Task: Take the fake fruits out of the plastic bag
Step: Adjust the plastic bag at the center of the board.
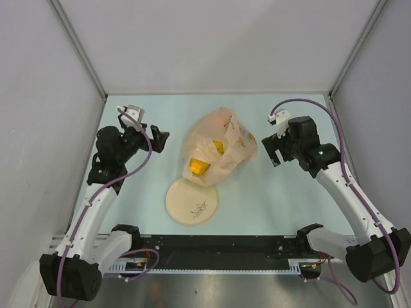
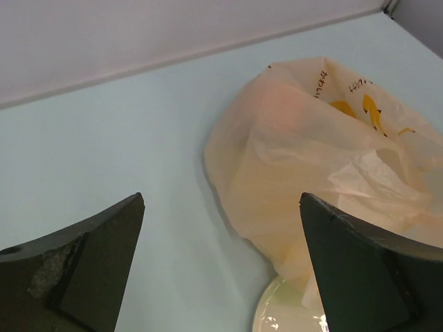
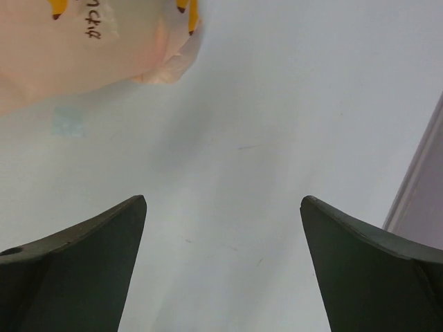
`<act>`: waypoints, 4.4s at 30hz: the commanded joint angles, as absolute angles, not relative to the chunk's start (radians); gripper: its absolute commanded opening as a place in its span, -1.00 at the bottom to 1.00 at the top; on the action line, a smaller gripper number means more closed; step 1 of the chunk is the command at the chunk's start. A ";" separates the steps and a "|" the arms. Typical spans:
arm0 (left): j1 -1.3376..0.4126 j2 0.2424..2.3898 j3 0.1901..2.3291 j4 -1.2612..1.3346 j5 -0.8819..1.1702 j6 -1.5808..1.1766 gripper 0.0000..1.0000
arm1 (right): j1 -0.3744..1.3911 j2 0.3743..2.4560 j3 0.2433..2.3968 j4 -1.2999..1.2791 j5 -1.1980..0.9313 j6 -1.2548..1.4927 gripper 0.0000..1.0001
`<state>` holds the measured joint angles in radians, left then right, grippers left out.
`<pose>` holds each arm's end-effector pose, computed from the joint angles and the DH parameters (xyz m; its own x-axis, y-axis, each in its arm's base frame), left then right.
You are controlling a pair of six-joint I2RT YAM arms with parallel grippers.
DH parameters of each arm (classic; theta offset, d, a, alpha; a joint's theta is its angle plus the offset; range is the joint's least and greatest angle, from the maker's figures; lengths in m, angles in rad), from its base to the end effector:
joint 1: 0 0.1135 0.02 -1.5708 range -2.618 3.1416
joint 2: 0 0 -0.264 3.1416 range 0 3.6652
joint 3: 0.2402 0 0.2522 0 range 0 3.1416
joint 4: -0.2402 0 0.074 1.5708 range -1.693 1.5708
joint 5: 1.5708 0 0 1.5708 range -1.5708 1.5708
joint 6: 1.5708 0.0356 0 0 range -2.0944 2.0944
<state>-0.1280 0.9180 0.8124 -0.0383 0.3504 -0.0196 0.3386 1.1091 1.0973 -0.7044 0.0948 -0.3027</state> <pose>0.2126 -0.0397 0.3417 -0.1512 0.0009 -0.9885 0.4540 0.8884 -0.0686 0.2186 0.0734 0.3351 -0.5126 -0.4951 -0.7015 -0.4359 0.8539 -0.2842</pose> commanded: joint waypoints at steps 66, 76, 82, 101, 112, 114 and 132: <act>-0.526 1.390 0.908 0.089 0.514 0.968 -0.79 | 0.570 1.460 1.299 -0.539 -0.433 -0.709 -1.00; -0.336 1.920 1.935 -0.033 0.431 0.192 -1.00 | 0.269 1.795 1.796 -0.157 -0.350 -0.485 -1.00; -0.322 2.083 2.394 -0.066 0.434 0.091 -1.00 | 0.193 2.023 2.352 -0.176 -0.304 -0.373 -1.00; -0.393 1.333 0.990 0.121 0.434 -0.061 0.02 | 0.282 1.396 1.201 -0.264 -0.301 -0.626 -0.05; -0.420 1.172 0.974 0.040 0.457 0.120 0.60 | 0.560 1.183 1.209 -0.281 -0.184 -0.464 0.49; -0.451 1.175 0.959 0.047 0.506 0.141 0.61 | 0.558 1.233 1.209 -0.243 -0.186 -0.367 0.42; -0.634 1.632 1.143 0.167 0.187 0.653 0.58 | 0.394 1.641 1.269 -0.078 -0.273 -0.015 -0.11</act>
